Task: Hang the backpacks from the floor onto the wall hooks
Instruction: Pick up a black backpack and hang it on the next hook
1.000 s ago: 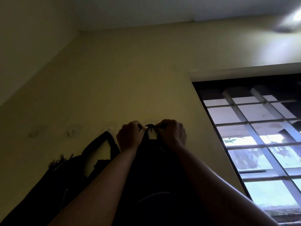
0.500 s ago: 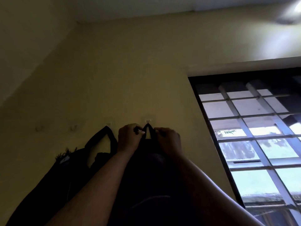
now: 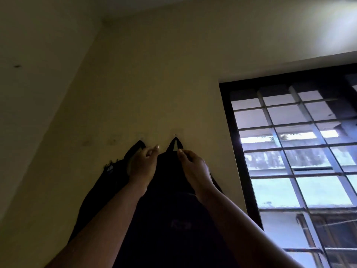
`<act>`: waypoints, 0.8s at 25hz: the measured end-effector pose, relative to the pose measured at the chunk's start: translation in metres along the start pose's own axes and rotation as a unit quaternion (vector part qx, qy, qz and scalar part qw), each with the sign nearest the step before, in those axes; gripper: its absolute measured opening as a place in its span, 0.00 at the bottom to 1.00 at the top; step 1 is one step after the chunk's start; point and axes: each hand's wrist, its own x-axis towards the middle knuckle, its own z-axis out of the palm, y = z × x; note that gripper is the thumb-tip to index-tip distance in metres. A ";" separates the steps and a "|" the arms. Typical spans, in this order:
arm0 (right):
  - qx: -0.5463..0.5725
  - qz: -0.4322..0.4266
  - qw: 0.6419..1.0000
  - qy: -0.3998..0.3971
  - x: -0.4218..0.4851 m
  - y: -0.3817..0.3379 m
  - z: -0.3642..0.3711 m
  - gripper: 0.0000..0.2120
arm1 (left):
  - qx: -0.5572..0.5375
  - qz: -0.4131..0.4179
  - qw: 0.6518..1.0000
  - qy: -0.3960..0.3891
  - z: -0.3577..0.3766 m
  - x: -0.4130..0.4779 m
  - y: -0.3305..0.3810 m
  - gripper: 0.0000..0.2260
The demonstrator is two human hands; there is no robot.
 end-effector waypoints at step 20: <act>0.244 0.342 0.869 -0.263 -0.418 -0.150 0.045 0.29 | 0.017 -0.334 0.942 0.026 -0.323 -0.396 0.055 0.24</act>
